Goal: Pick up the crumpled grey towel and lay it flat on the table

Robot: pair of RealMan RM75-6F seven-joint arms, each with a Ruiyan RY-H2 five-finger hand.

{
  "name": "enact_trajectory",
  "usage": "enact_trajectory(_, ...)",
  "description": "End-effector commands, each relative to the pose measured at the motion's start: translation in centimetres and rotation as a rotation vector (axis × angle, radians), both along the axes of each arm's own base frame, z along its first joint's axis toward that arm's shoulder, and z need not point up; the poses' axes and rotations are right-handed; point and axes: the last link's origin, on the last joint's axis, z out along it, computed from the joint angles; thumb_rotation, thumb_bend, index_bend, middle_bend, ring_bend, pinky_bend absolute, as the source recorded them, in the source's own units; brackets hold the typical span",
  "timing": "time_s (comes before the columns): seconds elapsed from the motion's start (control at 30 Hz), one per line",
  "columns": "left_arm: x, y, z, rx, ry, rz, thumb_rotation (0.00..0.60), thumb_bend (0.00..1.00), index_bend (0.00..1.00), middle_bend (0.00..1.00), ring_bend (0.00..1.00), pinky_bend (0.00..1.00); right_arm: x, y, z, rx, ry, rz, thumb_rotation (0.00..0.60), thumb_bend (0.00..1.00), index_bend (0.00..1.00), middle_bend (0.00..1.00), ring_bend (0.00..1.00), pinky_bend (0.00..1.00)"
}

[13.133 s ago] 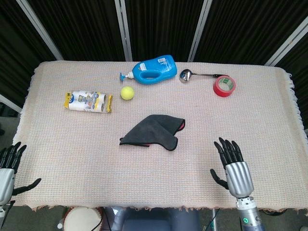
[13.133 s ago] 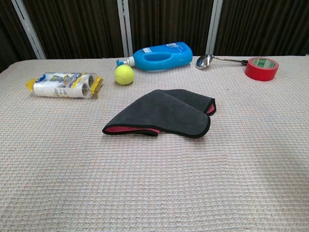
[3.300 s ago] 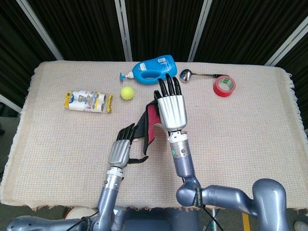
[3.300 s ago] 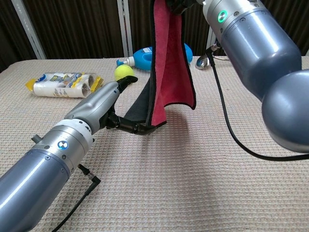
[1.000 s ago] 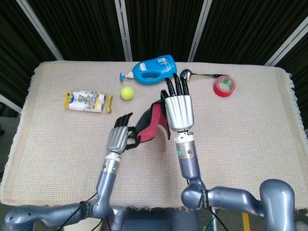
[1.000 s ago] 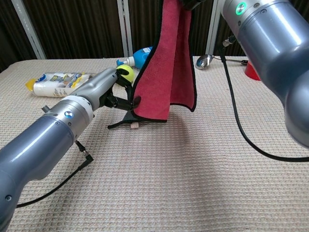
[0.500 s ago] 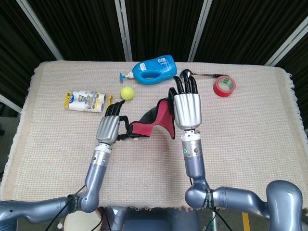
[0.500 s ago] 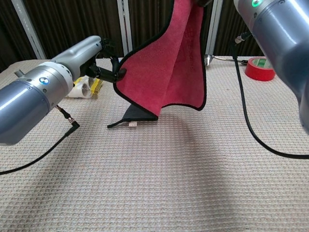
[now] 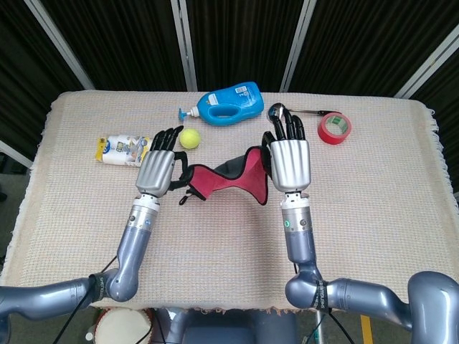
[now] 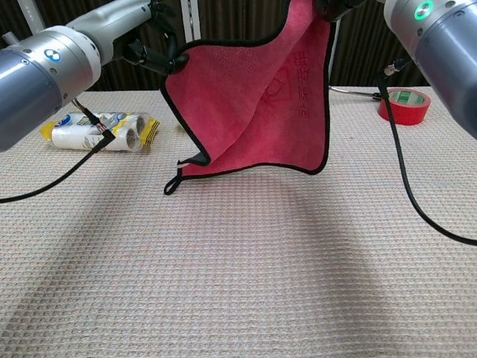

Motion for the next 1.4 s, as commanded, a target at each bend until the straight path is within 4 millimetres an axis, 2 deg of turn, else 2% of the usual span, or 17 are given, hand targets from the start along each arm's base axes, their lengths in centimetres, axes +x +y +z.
enact_trajectory(0.03,0.4,0.5,0.5,0.013,0.013,-0.008,0.6,0.4,0.69,0.04,0.0,0.0,-0.2,-0.4,0.2,-0.001,-0.002,-0.005,0.6,0.58,0.63,0.26,0.12,0.16)
enact_trajectory(0.57,4.3,5.2,1.0,0.066,0.028,-0.011,0.6,0.4,0.7,0.04,0.0,0.0,-1.3,-5.6,1.2,-0.013,-0.039,-0.066,0.6,0.58,0.63,0.26,0.12,0.16)
enact_trajectory(0.97,7.9,8.4,0.9,0.115,0.017,-0.038,0.6,0.41,0.7,0.04,0.0,0.0,0.1,-9.2,1.7,-0.051,-0.075,-0.052,0.6,0.58,0.63,0.26,0.12,0.16)
enact_trajectory(1.17,9.4,9.1,0.0,0.109,0.0,-0.054,0.6,0.41,0.7,0.05,0.0,0.0,-0.8,-9.4,1.3,-0.057,-0.057,-0.059,0.6,0.58,0.63,0.26,0.12,0.16)
enact_trajectory(1.4,7.8,7.2,-2.1,0.064,0.029,-0.077,0.6,0.41,0.7,0.05,0.0,0.0,-3.3,-7.2,0.2,-0.023,-0.026,-0.042,0.6,0.58,0.63,0.26,0.12,0.16)
